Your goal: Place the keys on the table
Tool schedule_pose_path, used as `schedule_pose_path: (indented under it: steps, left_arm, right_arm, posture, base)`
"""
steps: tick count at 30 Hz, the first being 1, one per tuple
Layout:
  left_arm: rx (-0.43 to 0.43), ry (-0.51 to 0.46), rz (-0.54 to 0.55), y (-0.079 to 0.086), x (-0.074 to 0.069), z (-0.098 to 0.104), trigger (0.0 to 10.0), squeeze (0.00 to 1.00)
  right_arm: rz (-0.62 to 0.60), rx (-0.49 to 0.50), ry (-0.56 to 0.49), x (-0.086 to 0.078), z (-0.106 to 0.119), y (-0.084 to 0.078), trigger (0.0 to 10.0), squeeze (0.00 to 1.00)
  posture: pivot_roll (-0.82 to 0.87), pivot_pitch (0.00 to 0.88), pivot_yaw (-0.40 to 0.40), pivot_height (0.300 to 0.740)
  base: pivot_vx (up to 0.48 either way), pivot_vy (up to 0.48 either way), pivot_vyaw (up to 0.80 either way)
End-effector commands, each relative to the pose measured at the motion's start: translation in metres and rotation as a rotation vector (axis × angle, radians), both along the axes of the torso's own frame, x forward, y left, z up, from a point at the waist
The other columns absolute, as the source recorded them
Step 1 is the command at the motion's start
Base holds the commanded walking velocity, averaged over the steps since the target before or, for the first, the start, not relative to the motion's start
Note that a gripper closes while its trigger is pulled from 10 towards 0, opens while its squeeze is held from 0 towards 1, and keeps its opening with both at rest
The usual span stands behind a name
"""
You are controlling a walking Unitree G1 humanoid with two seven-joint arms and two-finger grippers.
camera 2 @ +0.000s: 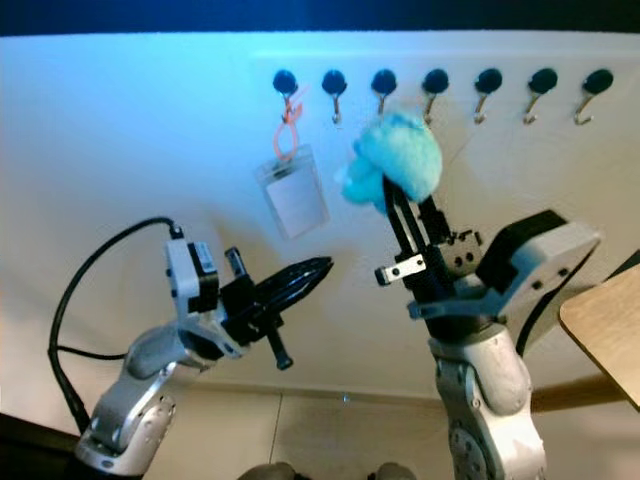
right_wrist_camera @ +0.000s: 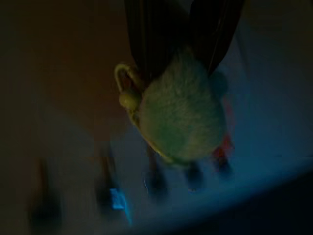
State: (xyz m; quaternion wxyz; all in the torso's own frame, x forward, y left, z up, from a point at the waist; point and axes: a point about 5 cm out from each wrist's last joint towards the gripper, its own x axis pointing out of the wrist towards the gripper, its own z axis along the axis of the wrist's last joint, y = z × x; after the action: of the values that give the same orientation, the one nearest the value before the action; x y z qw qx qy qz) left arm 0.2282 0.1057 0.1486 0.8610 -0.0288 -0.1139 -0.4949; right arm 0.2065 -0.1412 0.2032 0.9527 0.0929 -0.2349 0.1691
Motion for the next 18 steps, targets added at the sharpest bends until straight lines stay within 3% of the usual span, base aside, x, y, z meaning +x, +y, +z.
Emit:
schedule_pose_path:
  steps: [1, 3, 4, 5, 6, 8, 11, 12, 13, 14, 15, 16, 18]
  left_arm:
    - [0.047, 0.015, 0.018, 0.009, 0.0, -0.008, 10.0, 0.0]
    - [0.126, 0.096, 0.058, 0.026, -0.003, -0.035, 10.0, 0.0]
    - [0.126, 0.096, 0.058, 0.026, -0.003, -0.035, 10.0, 0.0]
    - [0.167, 0.164, 0.106, 0.037, -0.004, -0.054, 10.0, 0.0]
    - [0.167, 0.164, 0.106, 0.037, -0.004, -0.054, 10.0, 0.0]
    - [0.3, 0.375, 0.348, 0.067, 0.0, -0.108, 10.0, 0.0]
    - [0.3, 0.375, 0.348, 0.067, 0.0, -0.108, 10.0, 0.0]
    - [0.346, 0.461, 0.434, 0.078, -0.002, -0.128, 10.0, 0.0]
    - [0.423, 0.634, 0.599, 0.095, -0.007, -0.157, 10.0, 0.0]
    - [0.423, 0.634, 0.599, 0.095, -0.007, -0.157, 10.0, 0.0]
    - [0.485, 0.749, 0.711, 0.107, -0.014, -0.176, 10.0, 0.0]
    - [0.485, 0.749, 0.711, 0.107, -0.014, -0.176, 10.0, 0.0]
    - [0.54, 0.947, 0.931, 0.125, -0.035, -0.203, 10.0, 0.0]
  right_arm:
    - [-0.029, -0.01, 0.01, 0.001, -0.005, -0.005, 0.0, 0.0]
    - [-0.118, 0.002, 0.157, 0.001, -0.044, -0.023, 0.0, 0.0]
    - [-0.118, 0.002, 0.157, 0.001, -0.044, -0.023, 0.0, 0.0]
    - [-0.167, 0.012, 0.266, 0.001, -0.07, -0.033, 0.0, 0.0]
    - [-0.167, 0.012, 0.266, 0.001, -0.07, -0.033, 0.0, 0.0]
    - [-0.262, -0.011, 0.537, -0.002, -0.134, -0.051, 0.0, 0.0]
    - [-0.262, -0.011, 0.537, -0.002, -0.134, -0.051, 0.0, 0.0]
    - [-0.291, -0.024, 0.639, -0.006, -0.157, -0.056, 0.0, 0.0]
    - [-0.317, -0.034, 0.779, -0.01, -0.186, -0.06, 0.0, 0.0]
    - [-0.317, -0.034, 0.779, -0.01, -0.186, -0.06, 0.0, 0.0]
    - [-0.33, -0.036, 0.864, -0.014, -0.205, -0.062, 0.0, 0.0]
    - [-0.33, -0.036, 0.864, -0.014, -0.205, -0.062, 0.0, 0.0]
    - [-0.354, -0.055, 1.086, -0.024, -0.243, -0.065, 0.0, 0.0]
  posture:
    - [0.0, 0.09, 0.061, 0.74]
    - [0.01, 0.089, 0.058, 0.74]
    - [0.01, 0.089, 0.058, 0.74]
    - [0.01, 0.086, 0.055, 0.74]
    - [0.01, 0.086, 0.055, 0.74]
    - [0.02, 0.078, 0.056, 0.74]
    - [0.02, 0.078, 0.056, 0.74]
    - [0.01, 0.075, 0.056, 0.74]
    - [0.01, 0.065, 0.053, 0.74]
    - [0.01, 0.065, 0.053, 0.74]
    - [0.0, 0.061, 0.054, 0.74]
    - [0.0, 0.061, 0.054, 0.74]
    - [0.0, 0.052, 0.042, 0.74]
  base:
    - [0.0, 0.0, 0.0]
    - [0.0, 0.0, 0.0]
    - [0.0, 0.0, 0.0]
    - [0.0, 0.0, 0.0]
    - [0.0, 0.0, 0.0]
    - [0.0, 0.0, 0.0]
    - [0.0, 0.0, 0.0]
    - [0.0, 0.0, 0.0]
    - [0.0, 0.0, 0.0]
    - [0.0, 0.0, 0.0]
    - [0.0, 0.0, 0.0]
    - [0.0, 0.0, 0.0]
    - [0.0, 0.0, 0.0]
